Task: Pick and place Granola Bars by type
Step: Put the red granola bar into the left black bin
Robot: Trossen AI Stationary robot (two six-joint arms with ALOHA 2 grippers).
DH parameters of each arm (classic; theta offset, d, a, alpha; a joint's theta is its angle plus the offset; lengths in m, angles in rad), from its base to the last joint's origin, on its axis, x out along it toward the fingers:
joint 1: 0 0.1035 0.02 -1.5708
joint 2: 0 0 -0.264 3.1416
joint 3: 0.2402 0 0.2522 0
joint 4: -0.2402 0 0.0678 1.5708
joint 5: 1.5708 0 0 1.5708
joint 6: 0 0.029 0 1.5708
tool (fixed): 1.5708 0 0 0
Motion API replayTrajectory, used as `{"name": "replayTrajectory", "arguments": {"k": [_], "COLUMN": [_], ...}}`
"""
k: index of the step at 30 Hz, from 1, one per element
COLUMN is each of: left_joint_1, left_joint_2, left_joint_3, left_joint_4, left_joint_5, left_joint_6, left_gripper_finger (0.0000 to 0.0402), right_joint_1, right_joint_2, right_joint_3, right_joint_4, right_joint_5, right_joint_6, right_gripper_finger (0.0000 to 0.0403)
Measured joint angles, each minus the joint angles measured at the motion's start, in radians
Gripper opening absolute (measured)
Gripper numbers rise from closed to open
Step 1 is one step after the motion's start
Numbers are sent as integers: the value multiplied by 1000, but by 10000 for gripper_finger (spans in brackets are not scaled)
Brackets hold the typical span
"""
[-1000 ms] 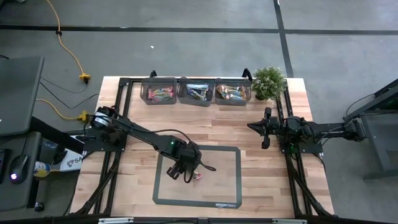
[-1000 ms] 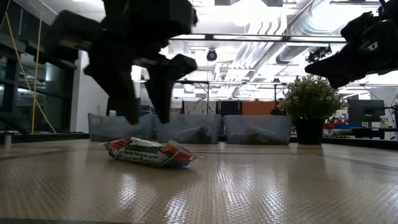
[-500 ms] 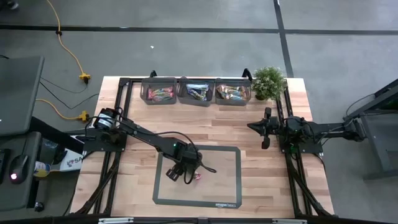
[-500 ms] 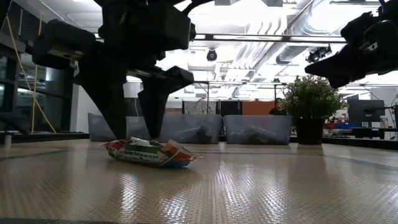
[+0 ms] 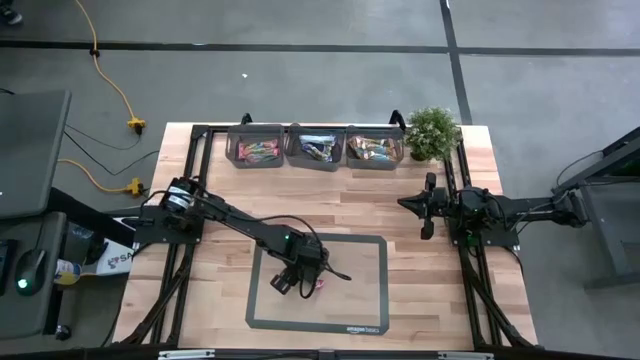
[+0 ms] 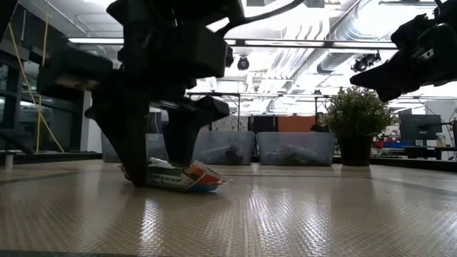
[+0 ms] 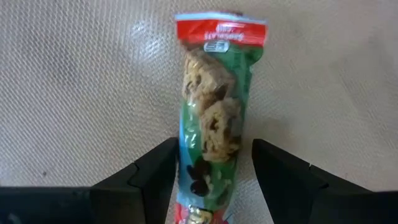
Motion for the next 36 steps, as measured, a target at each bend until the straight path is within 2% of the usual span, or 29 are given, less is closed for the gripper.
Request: {"name": "replayTrajectory", "arguments": {"k": [20, 31, 36], "left_joint_1": [-2, -7, -7], "left_joint_2": [42, 42, 42], "left_joint_3": [0, -1, -1], "left_joint_4": [46, 46, 46], "left_joint_5": [4, -15, -12], "left_joint_6": [16, 9, -16], "left_gripper_finger": [204, 133, 114], "right_joint_1": [0, 0, 0], "right_joint_2": [14, 14, 14], "right_joint_3": [0, 0, 0], "right_joint_4": [6, 7, 7], "right_joint_5": [1, 0, 0], "right_joint_6": [0, 0, 0], "right_gripper_finger": [0, 0, 0]}}
